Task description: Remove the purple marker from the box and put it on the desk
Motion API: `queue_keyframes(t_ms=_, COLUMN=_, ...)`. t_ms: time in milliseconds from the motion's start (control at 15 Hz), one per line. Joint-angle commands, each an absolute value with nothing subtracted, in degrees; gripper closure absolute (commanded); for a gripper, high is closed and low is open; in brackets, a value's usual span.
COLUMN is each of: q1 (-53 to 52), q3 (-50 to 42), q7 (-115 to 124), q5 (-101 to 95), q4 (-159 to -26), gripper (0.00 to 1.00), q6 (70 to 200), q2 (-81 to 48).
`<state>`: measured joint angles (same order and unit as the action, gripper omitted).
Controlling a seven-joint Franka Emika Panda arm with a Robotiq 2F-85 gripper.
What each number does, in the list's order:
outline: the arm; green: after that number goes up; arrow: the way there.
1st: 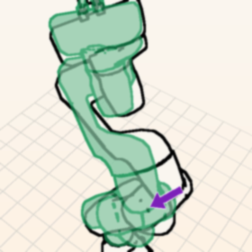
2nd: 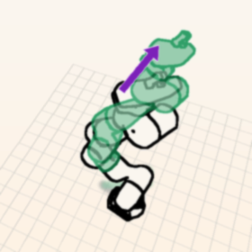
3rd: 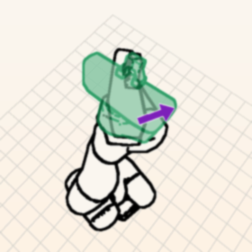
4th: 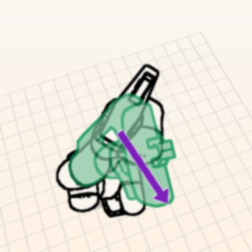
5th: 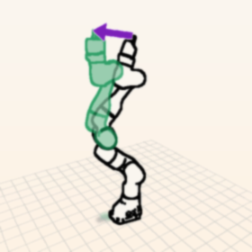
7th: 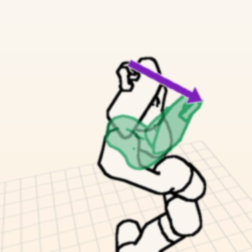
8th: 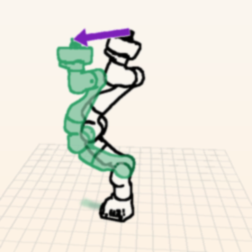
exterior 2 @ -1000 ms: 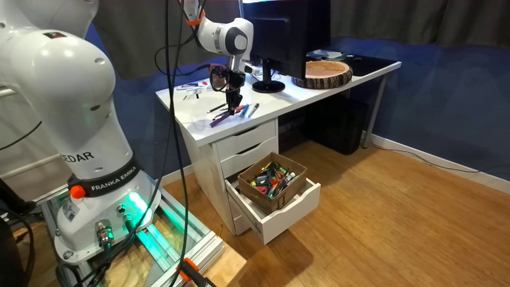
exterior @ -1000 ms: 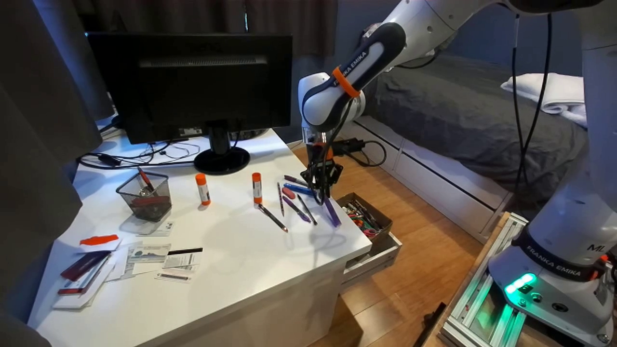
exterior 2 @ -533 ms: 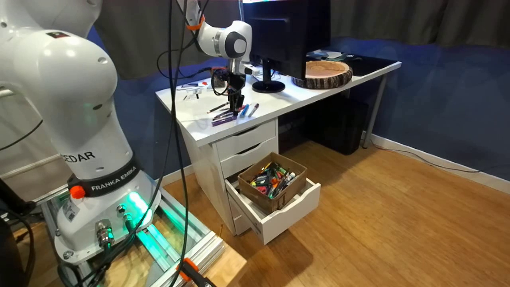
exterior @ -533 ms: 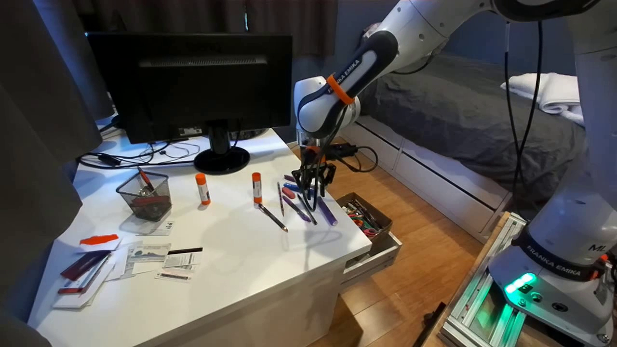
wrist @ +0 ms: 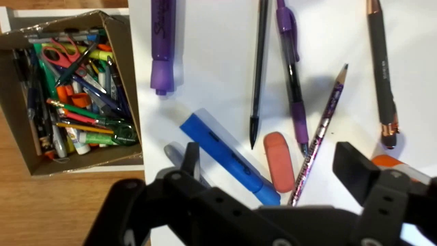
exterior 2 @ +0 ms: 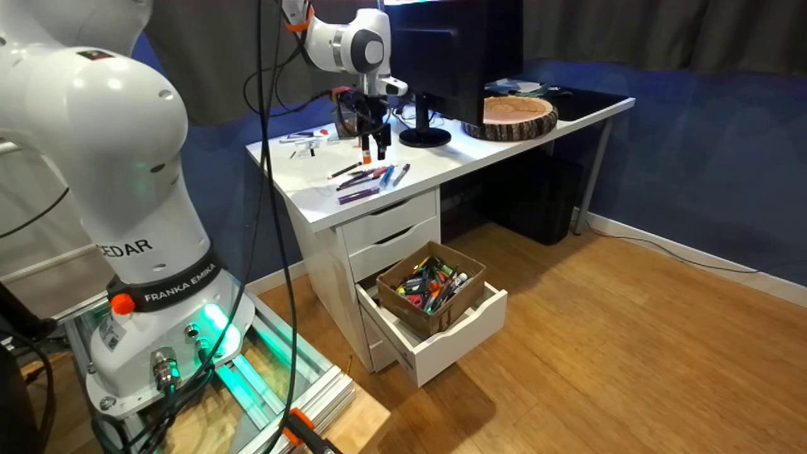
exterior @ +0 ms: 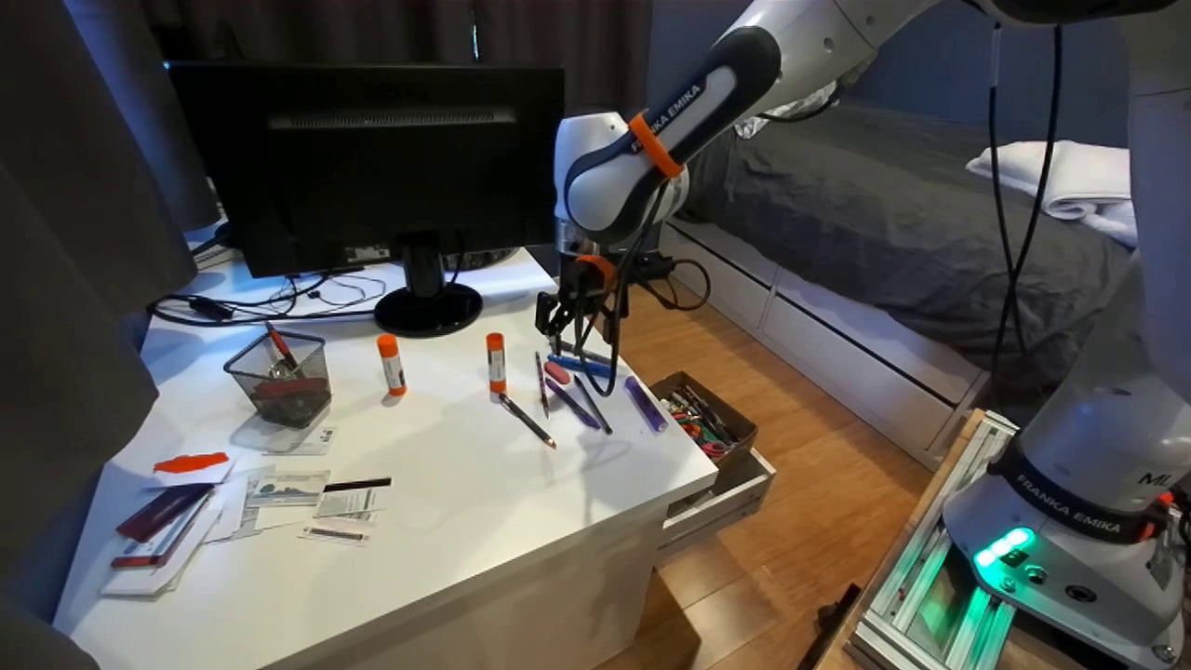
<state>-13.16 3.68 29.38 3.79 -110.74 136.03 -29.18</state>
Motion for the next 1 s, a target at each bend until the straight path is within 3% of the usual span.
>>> queue_keyframes(t_ms=0, q1=-13.73, q3=2.70, q7=23.80, q5=-0.78, q4=-113.30, gripper=0.00, q6=132.87, q2=-23.21)
queue_keyframes(t_ms=867, q1=-8.11, q3=6.96, q7=-6.44, q5=0.46, q4=-129.09, gripper=0.00, q6=133.13, q2=-3.77)
queue_keyframes(t_ms=933, q1=-9.33, q3=6.59, q7=-1.54, q5=-2.40, q4=-124.59, gripper=0.00, q6=132.86, q2=-8.77)
